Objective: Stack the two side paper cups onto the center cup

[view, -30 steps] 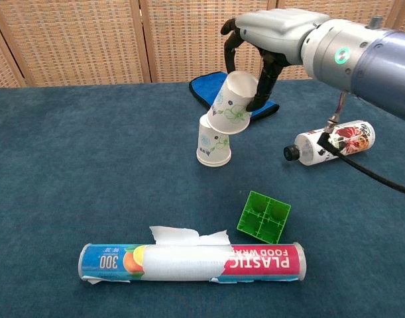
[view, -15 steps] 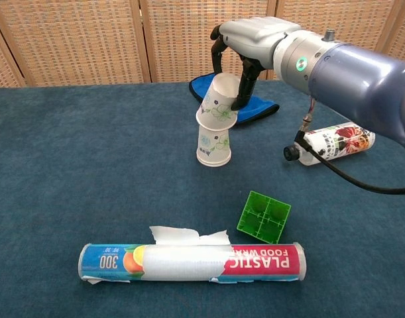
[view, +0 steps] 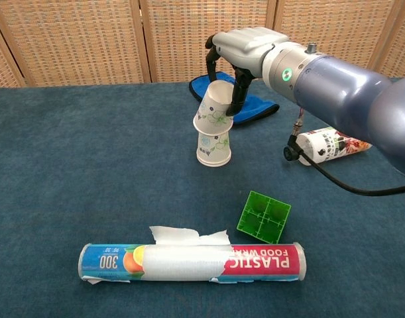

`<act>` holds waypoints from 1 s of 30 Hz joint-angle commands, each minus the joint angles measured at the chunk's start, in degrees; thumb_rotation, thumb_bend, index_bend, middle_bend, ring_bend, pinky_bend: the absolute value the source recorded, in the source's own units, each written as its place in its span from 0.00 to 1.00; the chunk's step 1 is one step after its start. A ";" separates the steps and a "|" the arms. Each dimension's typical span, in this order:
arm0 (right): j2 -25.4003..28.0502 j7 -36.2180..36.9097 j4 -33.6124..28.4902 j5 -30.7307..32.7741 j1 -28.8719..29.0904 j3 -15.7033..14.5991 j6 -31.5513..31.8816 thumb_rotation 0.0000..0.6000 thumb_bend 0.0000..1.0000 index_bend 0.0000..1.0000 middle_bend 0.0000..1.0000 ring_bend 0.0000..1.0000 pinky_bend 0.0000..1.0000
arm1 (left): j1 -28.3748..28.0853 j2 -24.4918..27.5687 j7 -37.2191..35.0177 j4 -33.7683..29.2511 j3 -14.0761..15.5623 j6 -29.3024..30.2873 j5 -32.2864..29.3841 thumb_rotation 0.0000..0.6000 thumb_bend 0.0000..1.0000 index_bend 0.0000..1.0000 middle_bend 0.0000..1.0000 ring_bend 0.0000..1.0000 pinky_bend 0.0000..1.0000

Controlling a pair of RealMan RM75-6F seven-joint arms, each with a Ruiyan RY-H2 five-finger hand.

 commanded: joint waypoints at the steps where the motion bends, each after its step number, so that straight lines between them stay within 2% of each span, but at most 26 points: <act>1: -1.01 0.49 1.34 -0.20 0.34 -0.12 0.29 1.00 0.14 0.53 0.13 0.04 0.08 | 0.03 -0.06 0.01 0.07 -0.07 0.00 -0.07 1.00 0.06 0.06 0.00 0.00 0.00; 4: -2.28 0.57 2.97 -0.88 0.64 -0.35 1.15 1.00 0.14 0.48 0.09 0.04 0.09 | -0.01 -0.22 0.10 0.27 -0.05 -0.17 -0.05 1.00 0.06 0.06 0.00 0.00 0.00; 9: -2.82 0.30 3.52 -0.58 0.57 -0.28 1.82 1.00 0.12 0.33 0.04 0.04 0.08 | 0.04 -0.25 0.04 0.46 -0.19 -0.22 -0.27 1.00 0.06 0.05 0.00 0.00 0.00; 17: -0.54 0.22 -0.20 -2.78 -1.57 -1.76 4.51 1.00 0.11 0.32 0.04 0.04 0.08 | 0.18 -0.17 0.01 0.45 -0.23 -0.04 -0.12 1.00 0.06 0.05 0.00 0.00 0.00; 20: 2.14 0.97 -4.72 -5.63 -4.57 -4.30 7.23 1.00 0.11 0.31 0.03 0.04 0.07 | 0.28 -0.25 0.12 0.65 -0.31 0.15 -0.17 1.00 0.06 0.05 0.00 0.00 0.00; 25: 8.01 3.23 -12.57 -11.00 -11.31 -10.16 12.16 1.00 0.11 0.26 0.00 0.00 0.04 | 0.40 -0.78 0.47 1.26 -0.51 0.39 -0.38 1.00 0.06 0.01 0.00 0.00 0.00; 30: 13.59 8.81 -16.95 -16.92 -19.21 -16.30 17.53 1.00 0.11 0.14 0.00 0.00 0.01 | 0.79 -1.05 1.23 1.51 -0.84 1.13 -0.83 1.00 0.06 0.00 0.00 0.00 0.00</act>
